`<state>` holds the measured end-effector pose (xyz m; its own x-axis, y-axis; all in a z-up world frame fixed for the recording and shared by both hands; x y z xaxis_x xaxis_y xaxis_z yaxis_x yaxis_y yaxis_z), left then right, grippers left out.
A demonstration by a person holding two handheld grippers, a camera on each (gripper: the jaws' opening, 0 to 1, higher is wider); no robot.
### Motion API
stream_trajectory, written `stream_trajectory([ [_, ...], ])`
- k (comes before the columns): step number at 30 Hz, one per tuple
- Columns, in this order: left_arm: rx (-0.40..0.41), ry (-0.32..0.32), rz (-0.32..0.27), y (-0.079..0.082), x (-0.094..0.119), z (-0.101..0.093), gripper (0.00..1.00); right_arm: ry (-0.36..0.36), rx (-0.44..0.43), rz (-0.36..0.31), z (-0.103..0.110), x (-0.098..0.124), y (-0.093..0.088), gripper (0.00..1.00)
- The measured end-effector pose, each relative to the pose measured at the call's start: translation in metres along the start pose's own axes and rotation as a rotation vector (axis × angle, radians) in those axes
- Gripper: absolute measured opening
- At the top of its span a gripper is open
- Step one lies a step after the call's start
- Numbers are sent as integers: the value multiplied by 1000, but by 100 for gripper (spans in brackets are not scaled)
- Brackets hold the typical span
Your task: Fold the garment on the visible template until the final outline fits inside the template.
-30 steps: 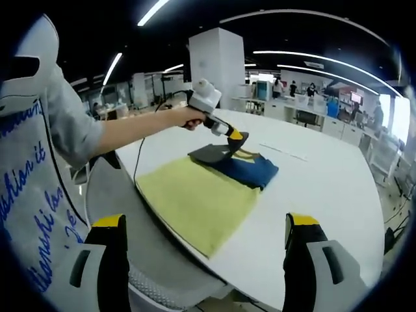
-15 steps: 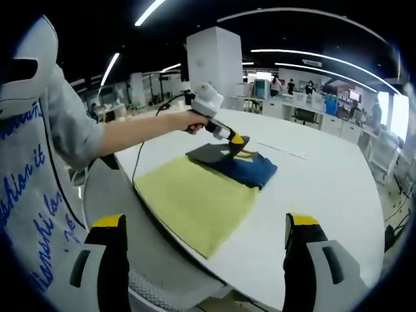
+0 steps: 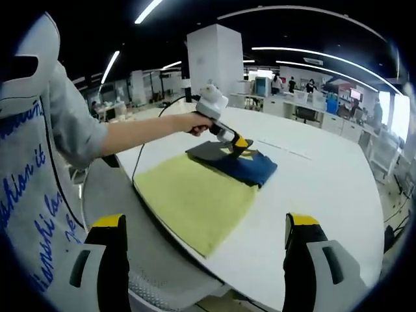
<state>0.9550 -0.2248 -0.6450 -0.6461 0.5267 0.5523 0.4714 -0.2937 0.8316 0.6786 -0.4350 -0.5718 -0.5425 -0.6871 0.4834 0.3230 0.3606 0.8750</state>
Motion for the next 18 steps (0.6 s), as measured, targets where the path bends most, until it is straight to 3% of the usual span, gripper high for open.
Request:
stream_trajectory([
  [8, -30, 7, 61, -18, -11, -4, 0, -11, -10, 7, -1, 1, -3, 100],
  [18, -31, -3, 75, -20, -16, -9, 0, -18, -22, 11, -3, 0, -5, 100],
])
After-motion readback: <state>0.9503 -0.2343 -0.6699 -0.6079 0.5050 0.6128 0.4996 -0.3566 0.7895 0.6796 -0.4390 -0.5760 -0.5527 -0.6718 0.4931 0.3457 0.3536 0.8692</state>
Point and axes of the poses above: the point that each gripper's makers call its tool centre point, and the gripper's own axes: x roughly backward along the fingers, z roughly to its left, y roughly out of its top, the point moved 6 cm from there along x, roughly backward along the fingers
